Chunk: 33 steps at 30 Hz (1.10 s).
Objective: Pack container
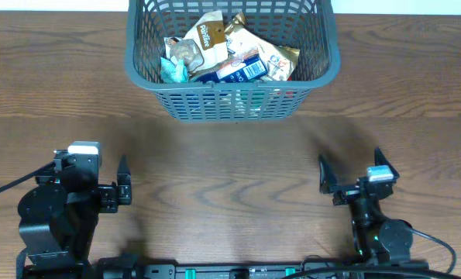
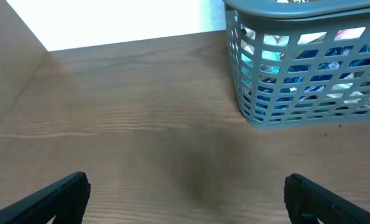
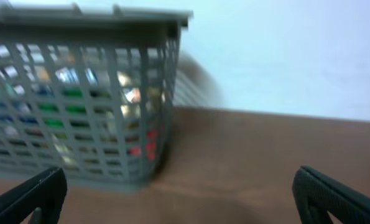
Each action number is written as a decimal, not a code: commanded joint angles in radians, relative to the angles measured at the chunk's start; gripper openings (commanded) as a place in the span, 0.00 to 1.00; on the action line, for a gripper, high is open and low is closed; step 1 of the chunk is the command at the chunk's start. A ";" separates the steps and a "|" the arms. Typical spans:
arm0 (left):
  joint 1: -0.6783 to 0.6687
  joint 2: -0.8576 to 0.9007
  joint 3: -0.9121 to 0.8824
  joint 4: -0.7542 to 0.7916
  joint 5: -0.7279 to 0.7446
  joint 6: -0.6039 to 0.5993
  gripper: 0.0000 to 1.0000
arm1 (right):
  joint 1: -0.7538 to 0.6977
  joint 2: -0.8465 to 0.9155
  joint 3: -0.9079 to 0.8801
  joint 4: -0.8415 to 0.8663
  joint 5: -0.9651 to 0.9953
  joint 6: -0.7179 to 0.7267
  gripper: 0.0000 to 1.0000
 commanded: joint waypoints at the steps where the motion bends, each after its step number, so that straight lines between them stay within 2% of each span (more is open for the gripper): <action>1: -0.002 -0.003 0.000 0.001 0.006 0.013 0.98 | -0.002 -0.008 -0.036 -0.021 0.053 -0.037 0.99; 33: -0.002 -0.008 0.000 -0.001 0.000 0.013 0.99 | -0.003 -0.007 -0.042 -0.053 0.038 -0.026 0.99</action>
